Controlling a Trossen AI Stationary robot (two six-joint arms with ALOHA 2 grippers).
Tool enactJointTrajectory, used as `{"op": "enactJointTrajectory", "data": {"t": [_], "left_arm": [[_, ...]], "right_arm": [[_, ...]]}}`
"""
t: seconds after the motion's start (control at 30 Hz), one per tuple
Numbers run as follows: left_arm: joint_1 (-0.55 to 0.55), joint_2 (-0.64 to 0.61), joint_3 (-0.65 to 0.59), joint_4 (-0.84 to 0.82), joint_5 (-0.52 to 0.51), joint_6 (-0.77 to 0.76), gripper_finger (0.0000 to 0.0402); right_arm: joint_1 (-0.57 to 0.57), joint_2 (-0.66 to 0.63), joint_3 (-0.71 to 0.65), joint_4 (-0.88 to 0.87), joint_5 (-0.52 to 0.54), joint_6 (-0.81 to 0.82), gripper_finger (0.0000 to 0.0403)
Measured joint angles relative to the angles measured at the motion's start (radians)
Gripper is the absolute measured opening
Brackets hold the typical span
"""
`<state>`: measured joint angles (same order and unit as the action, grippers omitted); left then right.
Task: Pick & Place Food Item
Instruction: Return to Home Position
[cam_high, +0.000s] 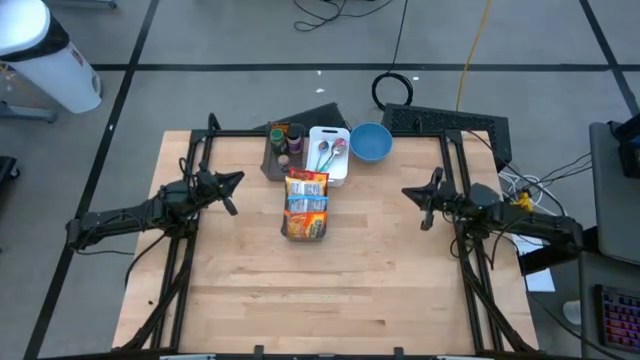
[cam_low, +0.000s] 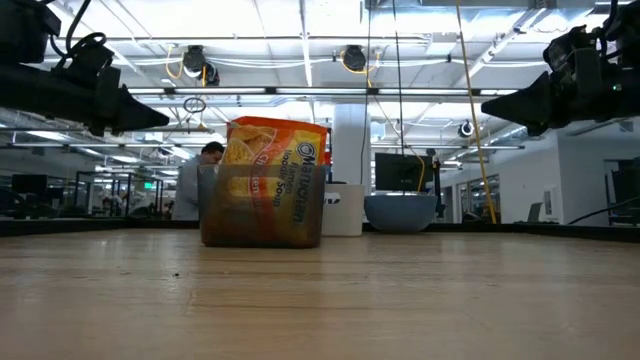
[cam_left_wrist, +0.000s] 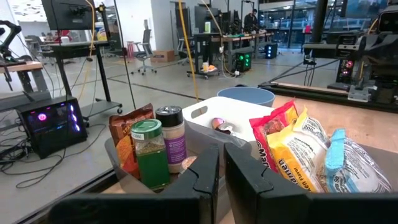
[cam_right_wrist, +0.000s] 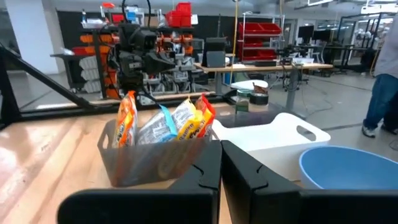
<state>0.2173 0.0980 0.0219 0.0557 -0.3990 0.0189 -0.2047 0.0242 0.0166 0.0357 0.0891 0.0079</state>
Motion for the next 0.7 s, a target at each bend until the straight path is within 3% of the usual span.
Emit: {"op": "enactJointTrajectory", "data": {"t": [0.7], "left_arm": [[0.0,0.0,0.0,0.0,0.0,0.0,0.0031]], "right_arm": [[0.0,0.081,-0.002,-0.001,-0.012,0.006,0.0]]}}
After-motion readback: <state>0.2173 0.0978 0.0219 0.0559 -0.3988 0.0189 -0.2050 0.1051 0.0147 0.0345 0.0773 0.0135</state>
